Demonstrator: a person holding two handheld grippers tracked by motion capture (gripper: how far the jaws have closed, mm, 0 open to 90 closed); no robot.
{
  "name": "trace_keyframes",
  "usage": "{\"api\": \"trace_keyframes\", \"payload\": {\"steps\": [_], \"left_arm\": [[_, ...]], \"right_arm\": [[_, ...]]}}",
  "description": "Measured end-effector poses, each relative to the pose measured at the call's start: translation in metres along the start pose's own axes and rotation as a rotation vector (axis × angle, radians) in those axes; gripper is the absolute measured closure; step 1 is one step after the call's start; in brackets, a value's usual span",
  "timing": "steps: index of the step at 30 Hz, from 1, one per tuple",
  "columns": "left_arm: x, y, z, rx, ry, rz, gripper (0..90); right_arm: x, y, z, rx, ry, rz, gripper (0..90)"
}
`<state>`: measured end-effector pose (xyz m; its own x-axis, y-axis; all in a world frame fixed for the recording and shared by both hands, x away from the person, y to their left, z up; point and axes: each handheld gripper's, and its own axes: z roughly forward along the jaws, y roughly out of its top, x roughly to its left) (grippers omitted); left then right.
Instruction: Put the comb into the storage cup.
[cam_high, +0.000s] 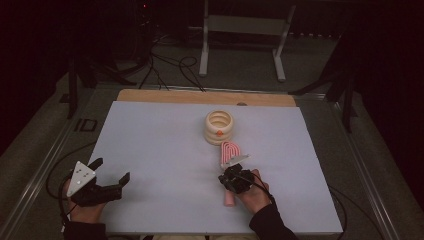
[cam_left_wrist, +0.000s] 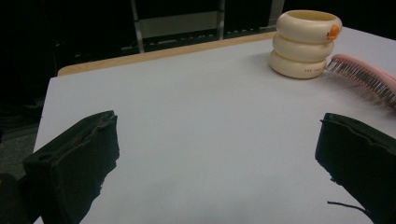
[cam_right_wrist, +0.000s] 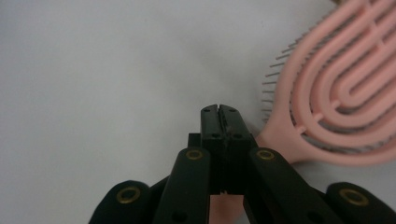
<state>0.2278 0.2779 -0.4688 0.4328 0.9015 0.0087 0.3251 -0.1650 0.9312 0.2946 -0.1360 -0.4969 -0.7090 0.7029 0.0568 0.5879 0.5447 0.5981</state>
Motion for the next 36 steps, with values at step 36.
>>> {"api": "trace_keyframes", "payload": {"steps": [36], "left_arm": [[-0.002, -0.001, 0.002, 0.004, 0.0, 0.004, 0.7]], "right_arm": [[-0.04, -0.03, -0.056, -0.27, 0.037, -0.015, 55.3]]}}
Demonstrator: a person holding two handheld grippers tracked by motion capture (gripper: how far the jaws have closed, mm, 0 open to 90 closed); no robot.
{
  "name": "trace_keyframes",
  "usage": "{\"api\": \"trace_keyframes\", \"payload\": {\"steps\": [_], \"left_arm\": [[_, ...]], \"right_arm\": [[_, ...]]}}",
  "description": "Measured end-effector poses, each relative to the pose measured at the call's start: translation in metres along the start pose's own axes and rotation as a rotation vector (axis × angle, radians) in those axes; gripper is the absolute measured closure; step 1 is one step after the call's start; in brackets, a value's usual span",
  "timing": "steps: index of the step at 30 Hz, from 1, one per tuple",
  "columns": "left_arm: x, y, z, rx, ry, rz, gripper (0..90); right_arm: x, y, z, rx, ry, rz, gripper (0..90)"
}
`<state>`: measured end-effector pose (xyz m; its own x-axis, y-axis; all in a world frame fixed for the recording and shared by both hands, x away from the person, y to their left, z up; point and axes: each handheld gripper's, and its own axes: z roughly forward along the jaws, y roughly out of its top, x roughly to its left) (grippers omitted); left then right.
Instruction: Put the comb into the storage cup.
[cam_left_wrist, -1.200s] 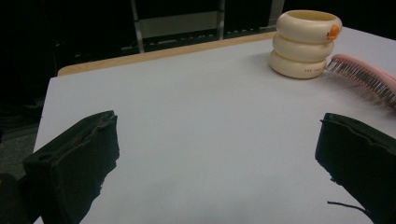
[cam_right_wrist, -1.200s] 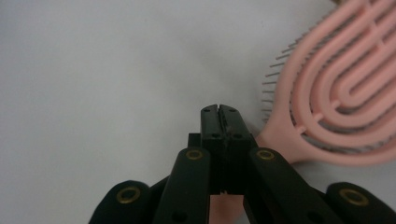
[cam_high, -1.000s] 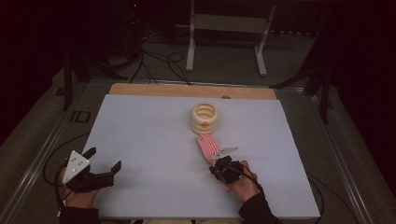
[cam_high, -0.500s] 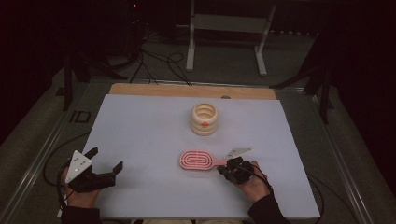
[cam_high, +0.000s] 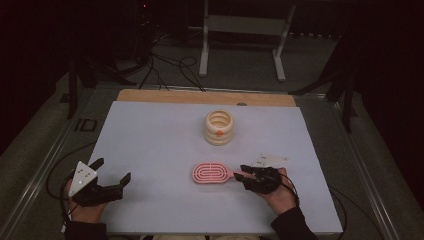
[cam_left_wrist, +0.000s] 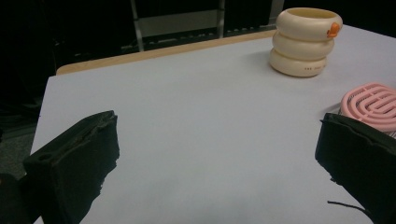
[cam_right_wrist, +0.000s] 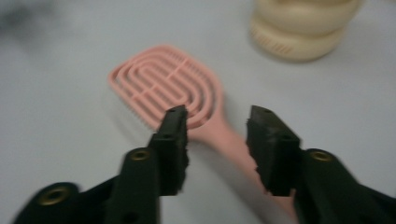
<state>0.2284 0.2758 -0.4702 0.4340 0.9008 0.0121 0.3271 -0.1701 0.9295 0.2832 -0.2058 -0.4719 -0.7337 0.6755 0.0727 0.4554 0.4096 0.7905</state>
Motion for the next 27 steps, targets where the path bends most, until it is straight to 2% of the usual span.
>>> {"api": "trace_keyframes", "payload": {"steps": [3, 5, 6, 7, 8, 10, 13, 16, 19, 27], "left_arm": [[0.0, 0.0, 0.0, -0.001, 0.0, 0.002, 0.7], [0.0, 0.0, 0.0, -0.001, 0.001, 0.001, 0.7], [0.0, 0.0, 0.0, -0.001, 0.001, 0.001, 0.7], [0.0, 0.0, 0.0, 0.0, 0.002, 0.001, 0.7], [0.0, 0.0, 0.001, -0.002, 0.003, 0.002, 0.7], [0.0, 0.0, 0.001, -0.004, 0.003, 0.001, 0.7], [-0.001, 0.0, 0.002, -0.007, 0.005, 0.004, 0.6], [-0.001, 0.0, 0.003, -0.009, 0.007, 0.002, 0.6], [-0.002, -0.001, 0.004, -0.01, 0.007, 0.006, 0.6], [-0.004, -0.003, 0.008, -0.016, 0.004, 0.015, 0.6]], "right_arm": [[-0.007, 0.0, -0.013, -0.054, -0.034, -0.019, 51.5], [-0.012, -0.002, -0.022, -0.094, -0.062, -0.027, 45.7], [-0.012, -0.002, -0.022, -0.094, -0.062, -0.027, 45.7], [-0.015, -0.003, -0.027, -0.114, -0.078, -0.022, 41.7], [-0.023, -0.008, -0.04, -0.173, -0.128, 0.006, 31.0], [-0.025, -0.01, -0.043, -0.189, -0.139, 0.011, 27.9], [-0.032, -0.017, -0.055, -0.242, -0.198, 0.031, 16.4], [-0.033, -0.019, -0.057, -0.25, -0.204, 0.033, 13.9], [-0.035, -0.03, -0.062, -0.303, -0.23, 0.046, 10.3], [-0.036, -0.042, -0.069, -0.351, -0.24, 0.067, 10.2]]}}
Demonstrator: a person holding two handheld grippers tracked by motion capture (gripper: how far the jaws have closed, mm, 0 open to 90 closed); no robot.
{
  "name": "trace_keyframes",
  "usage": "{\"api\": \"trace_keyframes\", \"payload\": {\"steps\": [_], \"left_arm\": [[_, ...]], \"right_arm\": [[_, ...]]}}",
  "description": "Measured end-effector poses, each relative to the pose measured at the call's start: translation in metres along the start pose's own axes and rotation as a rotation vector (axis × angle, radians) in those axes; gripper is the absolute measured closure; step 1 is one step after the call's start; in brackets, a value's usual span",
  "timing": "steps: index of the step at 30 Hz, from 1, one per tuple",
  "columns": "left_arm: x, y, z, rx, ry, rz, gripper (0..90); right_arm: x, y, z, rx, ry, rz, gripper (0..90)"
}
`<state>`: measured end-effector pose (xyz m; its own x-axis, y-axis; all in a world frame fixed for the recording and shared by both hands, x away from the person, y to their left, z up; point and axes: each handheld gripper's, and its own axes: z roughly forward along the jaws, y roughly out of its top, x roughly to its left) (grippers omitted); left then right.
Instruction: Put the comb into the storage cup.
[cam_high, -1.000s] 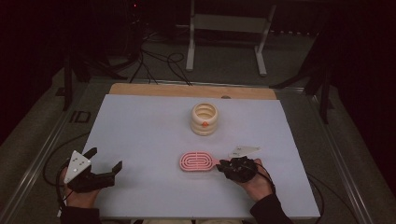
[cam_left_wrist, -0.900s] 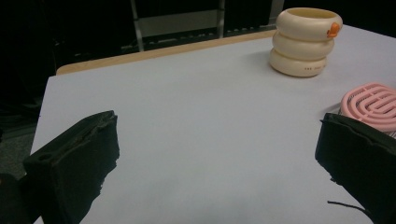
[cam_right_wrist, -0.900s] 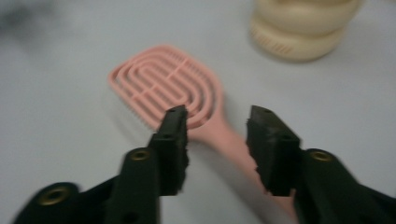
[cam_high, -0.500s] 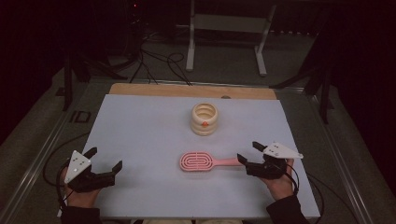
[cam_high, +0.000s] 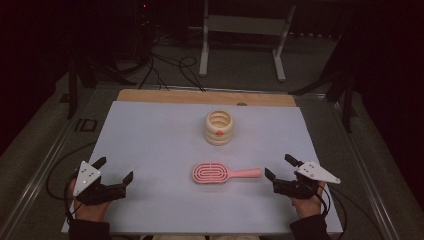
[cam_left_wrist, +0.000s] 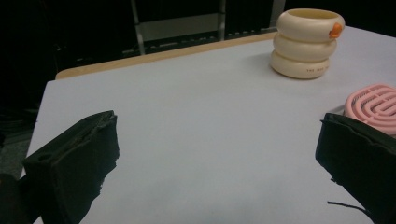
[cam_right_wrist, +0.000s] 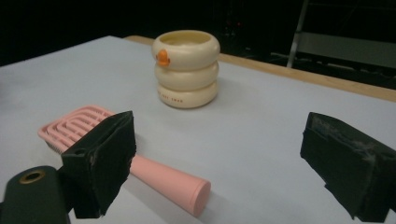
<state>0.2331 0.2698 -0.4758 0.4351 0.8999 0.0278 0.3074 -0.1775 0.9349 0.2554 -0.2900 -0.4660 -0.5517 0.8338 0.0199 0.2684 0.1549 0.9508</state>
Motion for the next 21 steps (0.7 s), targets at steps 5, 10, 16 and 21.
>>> {"api": "trace_keyframes", "payload": {"steps": [5, 10, 16, 21], "left_arm": [[-0.001, -0.001, 0.001, 0.002, 0.0, 0.003, 0.5], [-0.001, -0.003, 0.003, 0.009, 0.002, 0.001, 0.5], [-0.001, -0.003, 0.003, 0.01, 0.002, -0.003, 0.5], [-0.001, -0.004, 0.003, 0.009, 0.004, -0.007, 0.5]], "right_arm": [[0.0, 0.001, -0.001, -0.014, 0.006, -0.004, 10.0], [-0.003, 0.002, 0.001, -0.004, 0.032, 0.005, 10.0], [-0.004, 0.006, 0.008, 0.027, 0.057, -0.018, 10.1], [-0.002, 0.011, 0.017, 0.072, 0.064, -0.042, 10.1]]}}
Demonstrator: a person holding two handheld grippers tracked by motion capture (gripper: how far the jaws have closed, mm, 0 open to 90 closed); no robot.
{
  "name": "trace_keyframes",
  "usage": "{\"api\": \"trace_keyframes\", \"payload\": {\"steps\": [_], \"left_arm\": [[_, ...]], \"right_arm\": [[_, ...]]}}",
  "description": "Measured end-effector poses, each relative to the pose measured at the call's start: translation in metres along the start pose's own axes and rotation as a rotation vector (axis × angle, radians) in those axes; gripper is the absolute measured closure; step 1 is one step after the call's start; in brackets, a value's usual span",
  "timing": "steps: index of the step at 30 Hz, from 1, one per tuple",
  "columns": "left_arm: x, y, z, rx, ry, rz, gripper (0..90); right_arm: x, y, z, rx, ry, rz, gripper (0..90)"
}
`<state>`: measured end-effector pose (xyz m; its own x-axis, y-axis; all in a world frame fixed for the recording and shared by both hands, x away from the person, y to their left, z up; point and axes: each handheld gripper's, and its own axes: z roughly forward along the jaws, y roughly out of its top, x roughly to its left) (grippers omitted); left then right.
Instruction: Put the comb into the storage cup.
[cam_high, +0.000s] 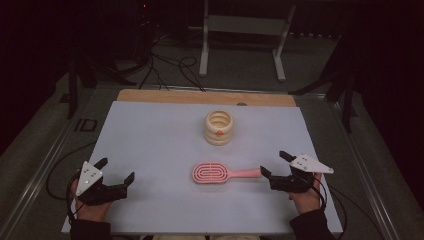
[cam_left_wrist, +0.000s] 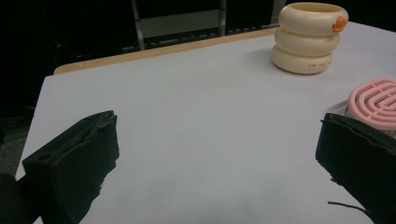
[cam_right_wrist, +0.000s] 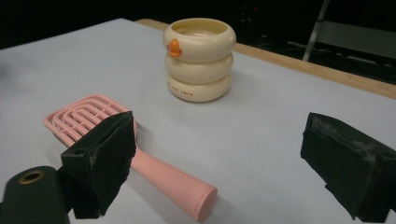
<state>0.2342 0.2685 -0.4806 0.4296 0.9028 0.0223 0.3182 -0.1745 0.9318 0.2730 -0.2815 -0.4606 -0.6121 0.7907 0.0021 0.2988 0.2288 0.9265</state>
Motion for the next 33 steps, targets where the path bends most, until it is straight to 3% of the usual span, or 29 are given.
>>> {"api": "trace_keyframes", "payload": {"steps": [4, 10, 14, 19, 26, 33], "left_arm": [[-0.001, 0.0, 0.001, 0.004, -0.003, 0.002, 0.5], [-0.001, 0.0, 0.001, 0.008, -0.004, 0.003, 0.5], [-0.001, 0.0, 0.001, 0.005, -0.004, 0.001, 0.5], [-0.001, 0.0, 0.001, 0.007, -0.004, 0.003, 0.5], [-0.002, 0.0, 0.002, 0.01, -0.007, 0.005, 0.5], [-0.001, 0.0, 0.001, 0.008, -0.008, 0.002, 0.5]], "right_arm": [[0.0, 0.01, 0.006, 0.063, 0.022, 0.004, 10.1], [0.001, 0.026, 0.012, 0.116, 0.027, -0.041, 9.3], [0.003, 0.039, 0.023, 0.186, 0.036, -0.092, 8.9], [0.005, 0.045, 0.031, 0.232, 0.051, -0.12, 8.8], [0.015, 0.057, 0.052, 0.336, 0.091, -0.194, 8.8], [0.02, 0.061, 0.069, 0.4, 0.112, -0.251, 8.9]]}}
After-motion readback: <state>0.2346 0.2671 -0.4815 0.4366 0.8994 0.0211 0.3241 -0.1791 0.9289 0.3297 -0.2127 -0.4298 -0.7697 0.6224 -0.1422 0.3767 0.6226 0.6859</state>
